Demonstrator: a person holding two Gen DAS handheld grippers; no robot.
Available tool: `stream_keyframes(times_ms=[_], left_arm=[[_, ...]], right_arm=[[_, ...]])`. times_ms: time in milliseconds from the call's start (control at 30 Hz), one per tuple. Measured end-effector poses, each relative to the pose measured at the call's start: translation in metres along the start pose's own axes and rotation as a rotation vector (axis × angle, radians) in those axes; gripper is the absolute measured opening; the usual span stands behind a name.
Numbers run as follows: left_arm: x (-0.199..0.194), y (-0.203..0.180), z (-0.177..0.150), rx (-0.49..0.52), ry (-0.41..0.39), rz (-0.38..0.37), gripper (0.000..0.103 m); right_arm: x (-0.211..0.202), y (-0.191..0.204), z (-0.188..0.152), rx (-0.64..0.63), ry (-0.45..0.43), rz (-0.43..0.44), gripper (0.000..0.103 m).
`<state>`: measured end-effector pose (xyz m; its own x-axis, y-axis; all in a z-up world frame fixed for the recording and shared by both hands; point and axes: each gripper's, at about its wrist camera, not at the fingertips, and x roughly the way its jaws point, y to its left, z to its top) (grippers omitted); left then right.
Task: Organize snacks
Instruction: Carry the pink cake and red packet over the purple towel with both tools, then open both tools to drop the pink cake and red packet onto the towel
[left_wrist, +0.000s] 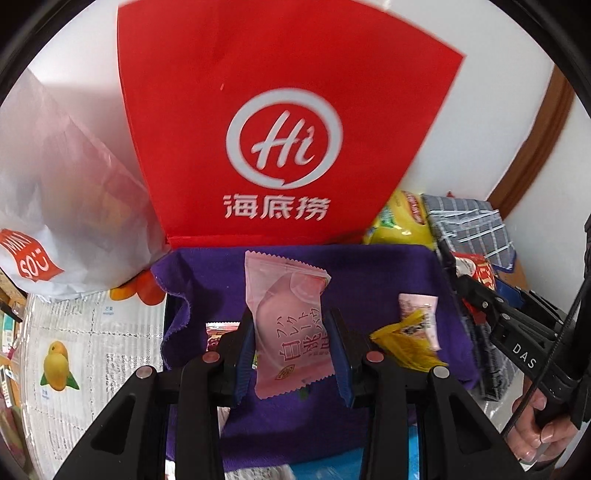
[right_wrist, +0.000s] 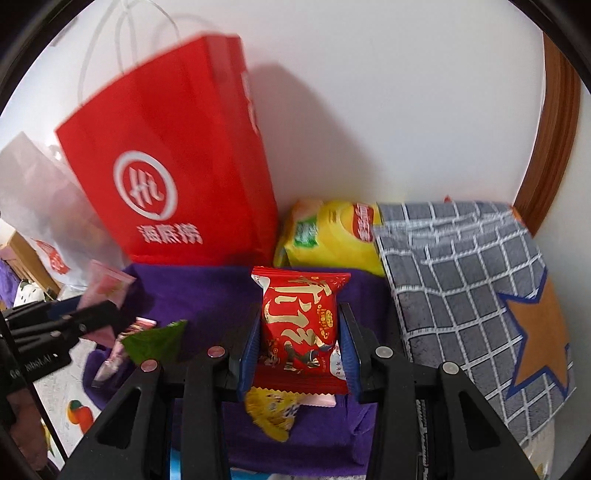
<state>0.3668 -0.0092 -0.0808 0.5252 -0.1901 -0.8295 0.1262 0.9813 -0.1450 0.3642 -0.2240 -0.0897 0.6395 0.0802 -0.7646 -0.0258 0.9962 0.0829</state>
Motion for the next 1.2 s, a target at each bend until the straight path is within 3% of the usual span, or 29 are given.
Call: stream_keyframes(times_ms=[433, 733, 867, 1033, 1200], left_arm=[[0.033, 0.008, -0.004, -0.009, 0.07, 0.002, 0.035], [0.039, 0.005, -0.006, -0.008, 0.089, -0.006, 0.036], [0.042, 0.001, -0.006, -0.002, 0.09, -0.009, 0.036], [0.037, -0.003, -0.006, 0.01, 0.081, -0.017, 0.037], [0.022, -0.006, -0.004, 0.01, 0.065, -0.026, 0.044]], right_arm=[[0.05, -0.005, -0.017, -0.024, 0.124, -0.019, 0.04], [0.061, 0.0, -0.022, -0.051, 0.143, -0.045, 0.041], [0.056, 0.001, -0.022, -0.055, 0.12, -0.035, 0.057], [0.04, 0.001, -0.019, -0.057, 0.09, -0.034, 0.061], [0.015, 0.004, -0.014, -0.051, 0.047, -0.032, 0.065]])
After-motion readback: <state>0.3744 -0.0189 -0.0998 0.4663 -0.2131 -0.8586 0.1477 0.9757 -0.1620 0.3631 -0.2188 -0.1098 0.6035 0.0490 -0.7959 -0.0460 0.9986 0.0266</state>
